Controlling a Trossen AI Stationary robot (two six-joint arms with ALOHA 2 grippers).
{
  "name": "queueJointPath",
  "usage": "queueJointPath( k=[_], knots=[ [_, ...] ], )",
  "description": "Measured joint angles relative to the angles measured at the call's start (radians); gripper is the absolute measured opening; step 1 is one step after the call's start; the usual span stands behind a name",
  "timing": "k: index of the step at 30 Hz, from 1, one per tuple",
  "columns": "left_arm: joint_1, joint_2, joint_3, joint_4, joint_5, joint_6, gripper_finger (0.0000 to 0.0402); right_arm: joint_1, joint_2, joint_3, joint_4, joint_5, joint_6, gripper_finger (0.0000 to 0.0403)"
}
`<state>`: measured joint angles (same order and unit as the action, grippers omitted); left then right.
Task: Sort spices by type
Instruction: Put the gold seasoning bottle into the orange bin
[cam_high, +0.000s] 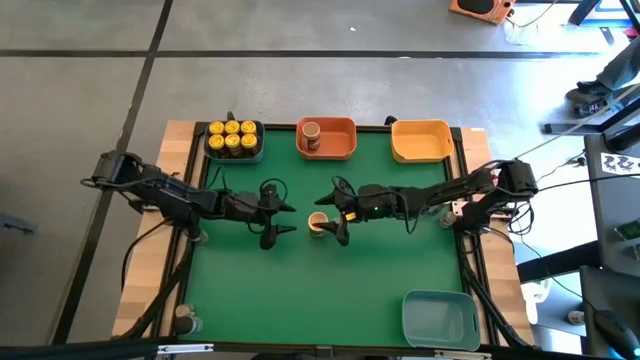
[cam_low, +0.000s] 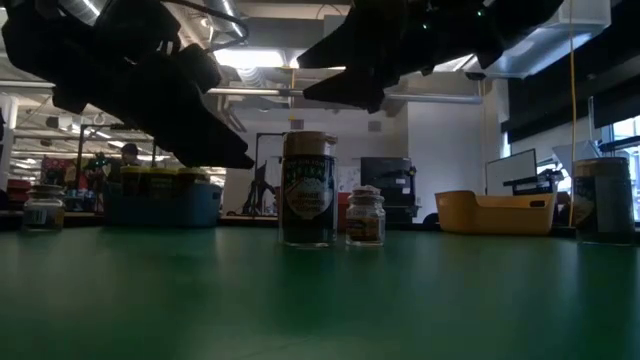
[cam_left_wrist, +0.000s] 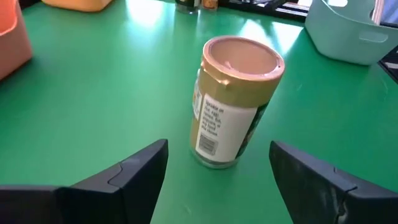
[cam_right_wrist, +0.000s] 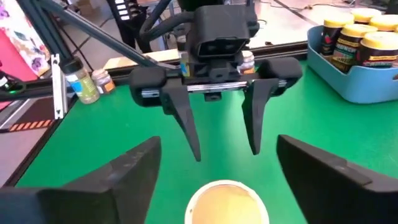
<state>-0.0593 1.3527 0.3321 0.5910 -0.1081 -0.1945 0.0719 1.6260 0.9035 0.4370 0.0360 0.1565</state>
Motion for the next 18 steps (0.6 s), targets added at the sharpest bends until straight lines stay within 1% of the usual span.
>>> queueJointPath(
  k=[4,6,8,12,15,18],
  knots=[
    [0.000,0.035,0.000,0.041,0.000,0.011,0.0278,0.001,0.000,0.000,-0.034,0.023,-0.006,0.0374],
    [0.000,0.064,0.000,0.066,0.000,0.012,0.0278,0.001,0.000,0.000,-0.061,0.024,-0.007,0.0392],
    [0.000,0.101,0.000,0.093,0.000,0.011,0.0278,0.000,0.000,0.000,-0.080,0.024,-0.008,0.0391],
    [0.000,0.179,0.000,0.162,0.000,0.003,0.0278,0.008,0.020,-0.001,-0.109,0.017,-0.007,0.0368],
    [0.000,0.234,0.000,0.223,0.000,0.010,0.0278,0.020,0.046,-0.002,-0.090,0.000,-0.007,0.0358],
    [0.000,0.280,0.003,0.278,0.000,0.010,0.0278,0.028,0.071,-0.001,-0.082,0.026,-0.006,0.0352]
  ],
)
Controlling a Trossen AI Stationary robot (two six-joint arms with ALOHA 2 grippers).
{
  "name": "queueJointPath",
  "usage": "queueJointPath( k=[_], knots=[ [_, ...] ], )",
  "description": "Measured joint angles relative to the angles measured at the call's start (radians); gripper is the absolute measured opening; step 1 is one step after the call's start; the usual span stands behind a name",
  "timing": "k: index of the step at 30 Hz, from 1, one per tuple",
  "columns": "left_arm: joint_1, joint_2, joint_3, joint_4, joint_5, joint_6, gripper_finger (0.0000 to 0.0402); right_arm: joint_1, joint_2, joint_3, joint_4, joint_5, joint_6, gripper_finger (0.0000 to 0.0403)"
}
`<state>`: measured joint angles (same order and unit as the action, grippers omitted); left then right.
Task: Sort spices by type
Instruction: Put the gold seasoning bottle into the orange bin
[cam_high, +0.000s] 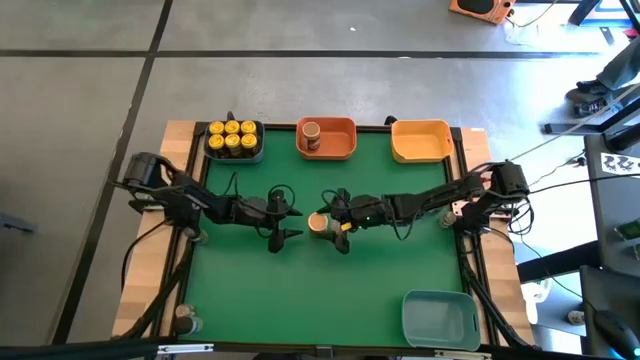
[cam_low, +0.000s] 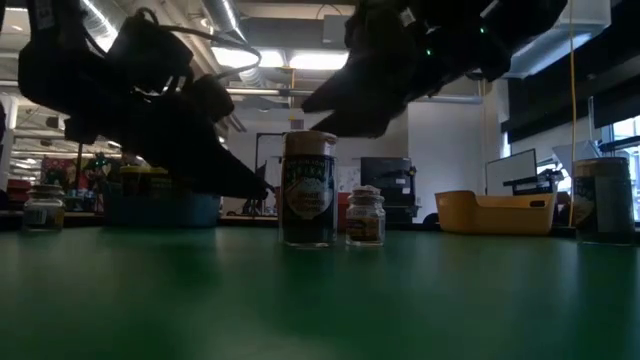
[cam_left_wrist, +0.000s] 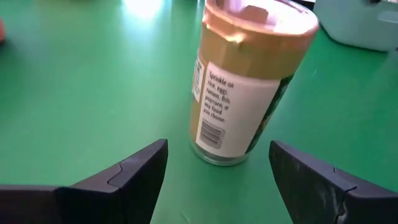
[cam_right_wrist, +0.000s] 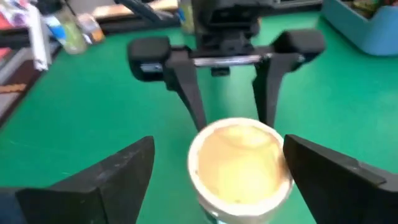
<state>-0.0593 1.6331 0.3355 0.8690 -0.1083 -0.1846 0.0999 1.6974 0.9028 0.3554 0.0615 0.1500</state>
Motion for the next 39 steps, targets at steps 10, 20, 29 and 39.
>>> queueJointPath(
  k=[10,20,29,39],
  knots=[
    [0.005,0.126,0.019,0.130,-0.006,0.038,0.0278,-0.002,0.081,0.004,0.086,0.108,-0.031,0.0351],
    [0.008,0.134,0.043,0.130,-0.009,0.042,0.0278,0.000,0.087,-0.002,0.081,0.098,-0.027,0.0351],
    [0.008,0.134,0.043,0.129,-0.009,0.041,0.0278,-0.001,0.087,-0.002,0.088,0.103,-0.027,0.0351],
    [0.008,0.134,0.043,0.129,-0.008,0.038,0.0279,-0.001,0.086,-0.002,0.091,0.074,-0.028,0.0351]
  ],
)
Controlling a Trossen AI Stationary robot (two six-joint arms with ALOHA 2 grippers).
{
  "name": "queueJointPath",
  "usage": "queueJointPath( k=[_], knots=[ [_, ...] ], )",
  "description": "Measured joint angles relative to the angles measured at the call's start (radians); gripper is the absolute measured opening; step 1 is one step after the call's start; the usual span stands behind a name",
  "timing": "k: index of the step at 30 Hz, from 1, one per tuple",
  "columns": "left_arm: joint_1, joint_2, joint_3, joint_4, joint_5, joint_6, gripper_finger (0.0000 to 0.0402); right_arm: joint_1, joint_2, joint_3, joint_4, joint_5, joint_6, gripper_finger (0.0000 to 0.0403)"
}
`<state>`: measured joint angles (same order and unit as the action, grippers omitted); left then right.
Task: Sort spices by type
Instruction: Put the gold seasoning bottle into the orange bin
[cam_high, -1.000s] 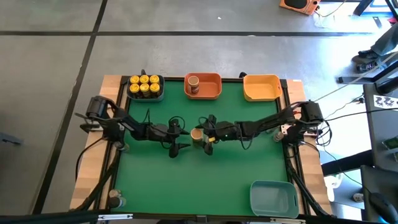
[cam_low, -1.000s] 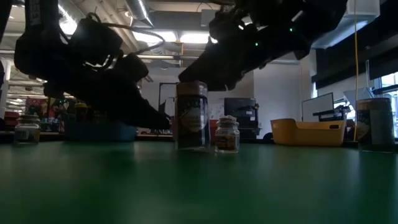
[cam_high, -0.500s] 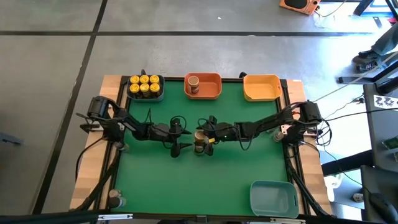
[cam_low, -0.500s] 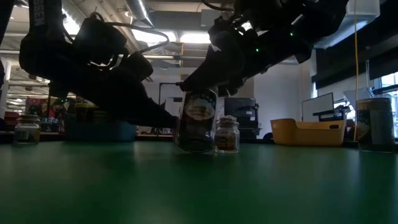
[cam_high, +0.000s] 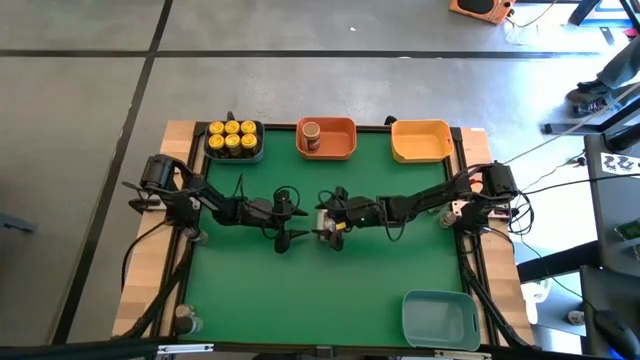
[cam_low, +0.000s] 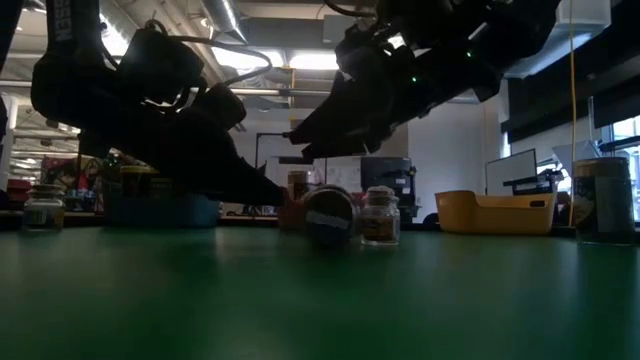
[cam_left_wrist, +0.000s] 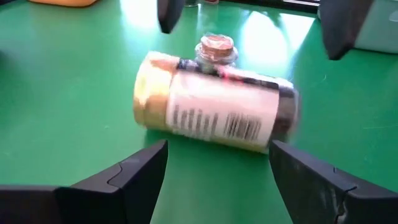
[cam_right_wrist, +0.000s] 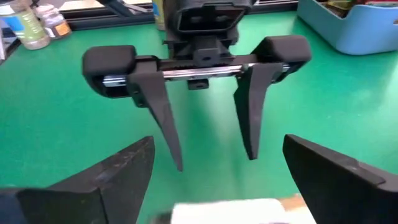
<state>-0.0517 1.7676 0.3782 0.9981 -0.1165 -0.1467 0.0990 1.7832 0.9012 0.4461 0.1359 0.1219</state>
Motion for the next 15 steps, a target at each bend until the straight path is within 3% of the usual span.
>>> queueJointPath(
  k=[8,15],
  knots=[
    [0.000,0.000,0.000,0.000,-0.001,-0.005,0.0279,0.000,-0.047,0.001,-0.006,0.003,-0.043,0.0351],
    [0.000,0.000,0.013,-0.001,-0.002,-0.071,0.0279,0.000,-0.266,0.002,-0.411,0.092,-0.011,0.0351]
  ],
)
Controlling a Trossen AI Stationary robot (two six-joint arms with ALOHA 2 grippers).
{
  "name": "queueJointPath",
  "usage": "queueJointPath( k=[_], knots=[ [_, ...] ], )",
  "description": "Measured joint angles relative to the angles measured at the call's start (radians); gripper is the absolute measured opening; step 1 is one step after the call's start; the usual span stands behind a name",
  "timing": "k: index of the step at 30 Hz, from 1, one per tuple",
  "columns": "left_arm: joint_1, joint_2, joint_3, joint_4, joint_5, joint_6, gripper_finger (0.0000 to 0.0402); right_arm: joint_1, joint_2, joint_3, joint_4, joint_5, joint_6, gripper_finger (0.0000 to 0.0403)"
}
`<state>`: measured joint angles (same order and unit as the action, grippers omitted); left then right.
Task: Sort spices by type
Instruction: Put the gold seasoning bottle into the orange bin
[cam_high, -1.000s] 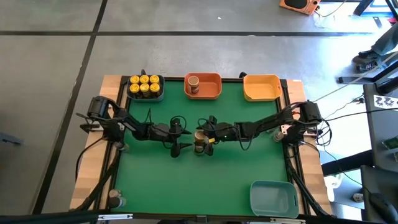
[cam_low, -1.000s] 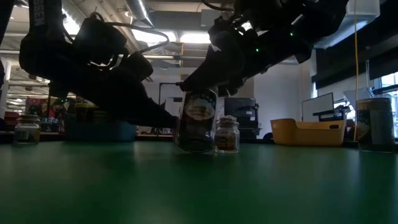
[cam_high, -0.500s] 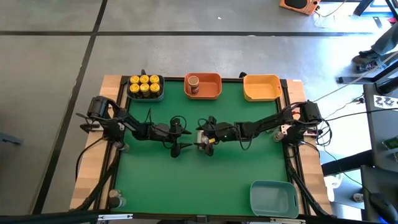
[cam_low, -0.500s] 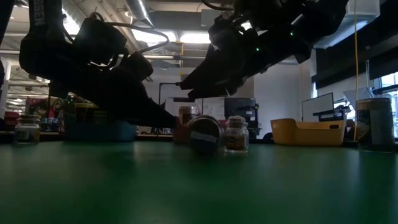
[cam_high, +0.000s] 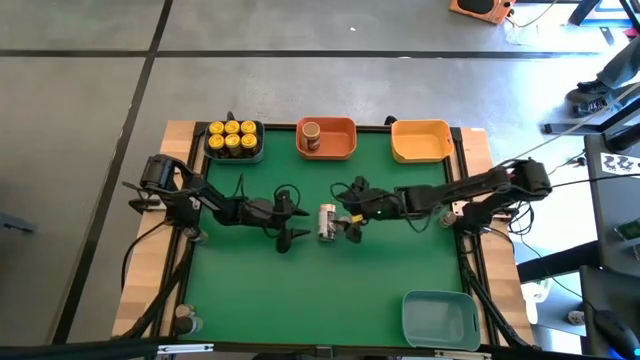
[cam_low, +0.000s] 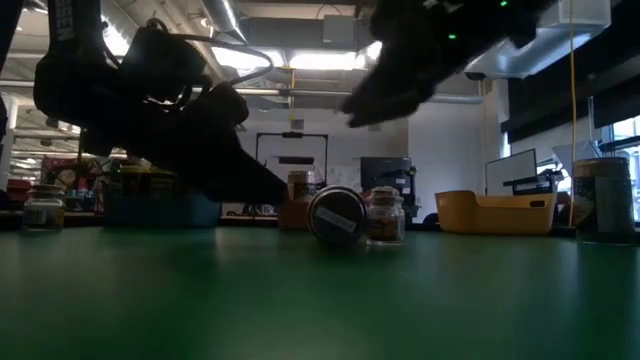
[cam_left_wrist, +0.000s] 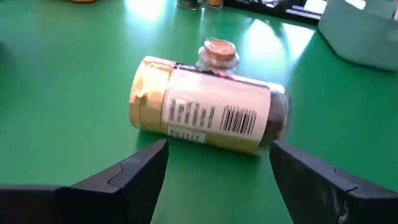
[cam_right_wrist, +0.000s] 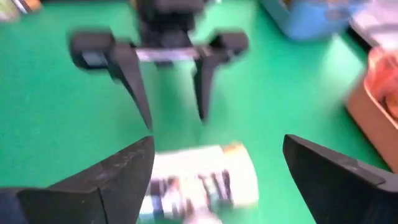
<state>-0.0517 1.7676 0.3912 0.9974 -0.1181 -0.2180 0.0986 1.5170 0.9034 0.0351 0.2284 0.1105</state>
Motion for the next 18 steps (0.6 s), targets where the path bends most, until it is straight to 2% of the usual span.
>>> queueJointPath(
  k=[4,9,13,18],
  knots=[
    [0.000,0.000,0.019,0.000,0.000,-0.055,0.0279,0.002,-0.024,0.000,-0.149,-0.032,0.059,0.0351],
    [0.001,-0.004,0.048,-0.040,-0.001,-0.057,0.0279,0.047,-0.006,-0.002,-0.234,-0.056,0.117,0.0351],
    [0.038,-0.068,0.048,-0.152,-0.001,-0.041,0.0279,0.117,-0.007,-0.002,-0.214,-0.052,0.137,0.0351],
    [0.127,-0.144,0.049,-0.224,-0.002,-0.038,0.0279,0.191,0.028,-0.001,-0.123,0.047,0.121,0.0351]
  ],
)
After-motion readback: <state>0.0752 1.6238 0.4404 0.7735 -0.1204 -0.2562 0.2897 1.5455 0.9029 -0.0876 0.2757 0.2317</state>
